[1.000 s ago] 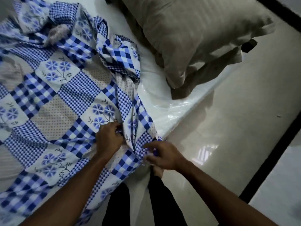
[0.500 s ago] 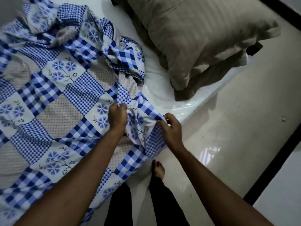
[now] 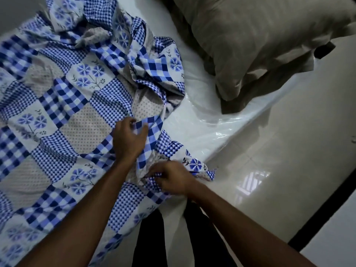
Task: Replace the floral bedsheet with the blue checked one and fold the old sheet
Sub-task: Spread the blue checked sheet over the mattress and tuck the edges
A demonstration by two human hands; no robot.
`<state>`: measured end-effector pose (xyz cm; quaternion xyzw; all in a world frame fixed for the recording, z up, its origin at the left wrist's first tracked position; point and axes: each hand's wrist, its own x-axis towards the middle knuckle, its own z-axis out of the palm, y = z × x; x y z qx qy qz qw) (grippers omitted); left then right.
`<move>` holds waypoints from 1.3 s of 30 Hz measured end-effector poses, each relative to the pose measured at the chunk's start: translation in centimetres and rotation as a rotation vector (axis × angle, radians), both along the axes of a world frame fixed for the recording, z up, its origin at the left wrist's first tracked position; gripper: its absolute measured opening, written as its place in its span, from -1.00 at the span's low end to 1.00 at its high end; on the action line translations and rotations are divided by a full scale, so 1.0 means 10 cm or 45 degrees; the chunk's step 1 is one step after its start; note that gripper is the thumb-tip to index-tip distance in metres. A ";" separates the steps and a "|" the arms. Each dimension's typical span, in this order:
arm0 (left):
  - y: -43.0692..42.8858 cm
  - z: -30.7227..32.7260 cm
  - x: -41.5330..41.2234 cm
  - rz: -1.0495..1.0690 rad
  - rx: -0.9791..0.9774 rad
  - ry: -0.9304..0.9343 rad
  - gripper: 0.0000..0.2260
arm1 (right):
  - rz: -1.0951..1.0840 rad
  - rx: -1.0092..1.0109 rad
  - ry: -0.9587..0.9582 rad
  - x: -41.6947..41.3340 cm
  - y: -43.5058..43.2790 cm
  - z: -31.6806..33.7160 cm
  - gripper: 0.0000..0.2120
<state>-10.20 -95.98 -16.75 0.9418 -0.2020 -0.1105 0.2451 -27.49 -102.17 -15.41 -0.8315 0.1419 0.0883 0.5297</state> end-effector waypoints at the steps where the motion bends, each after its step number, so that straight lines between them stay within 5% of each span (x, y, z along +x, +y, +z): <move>1: -0.09 -0.03 -0.02 -0.108 0.082 0.030 -0.57 | -0.258 -0.004 0.018 0.00 -0.05 -0.02 -0.72; 4: -0.35 -0.05 -0.06 -0.365 0.414 0.100 -0.53 | -0.827 -0.136 0.151 0.03 -0.29 -0.15 -0.78; 6: -0.45 -0.03 -0.02 -0.391 0.431 0.065 -0.68 | -0.839 -0.217 0.222 0.04 -0.47 -0.25 -0.63; 8: -0.52 0.04 0.05 -0.268 0.267 0.158 -0.79 | -0.660 -0.160 0.383 0.07 -0.58 -0.35 -0.50; 12: -0.54 0.20 0.19 0.269 -0.398 0.698 -0.71 | -0.312 -0.178 0.471 0.05 -0.55 -0.48 -0.85; 17: -0.37 0.34 0.44 0.993 -0.782 0.942 -0.80 | -1.116 -0.217 0.109 -0.33 -0.68 -0.31 -0.91; 20: -0.46 0.47 0.49 0.840 -0.762 0.869 -0.85 | -1.186 -0.361 -0.082 -0.47 -0.79 -0.08 -0.93; 22: -0.57 0.58 0.50 0.817 -0.811 0.958 -0.67 | -1.231 -0.381 -0.144 -0.47 -0.83 0.00 -0.95; 27: -0.81 0.85 0.52 0.782 -0.881 1.223 -0.78 | -0.508 -0.432 0.589 -0.46 -0.60 -0.21 -0.82; 29: -0.80 0.86 0.49 0.544 -0.651 0.990 -0.70 | -0.624 -0.462 0.578 -0.45 -0.49 -0.27 -0.76; 32: -0.60 0.86 0.51 -0.098 0.068 0.146 -0.79 | -0.960 -0.263 0.436 -0.32 -0.45 -0.25 -0.77; 34: -0.46 0.88 0.57 -0.262 0.178 -0.127 -0.71 | -1.017 -0.132 0.274 -0.21 -0.43 -0.16 -0.80; 36: -0.40 0.95 0.58 -0.327 0.073 -0.089 -0.69 | -1.035 0.019 0.112 -0.08 -0.38 0.02 -0.82; 39: -0.45 1.03 0.59 -0.232 -0.179 0.329 -0.66 | -1.170 0.576 0.128 0.21 -0.30 0.18 -0.60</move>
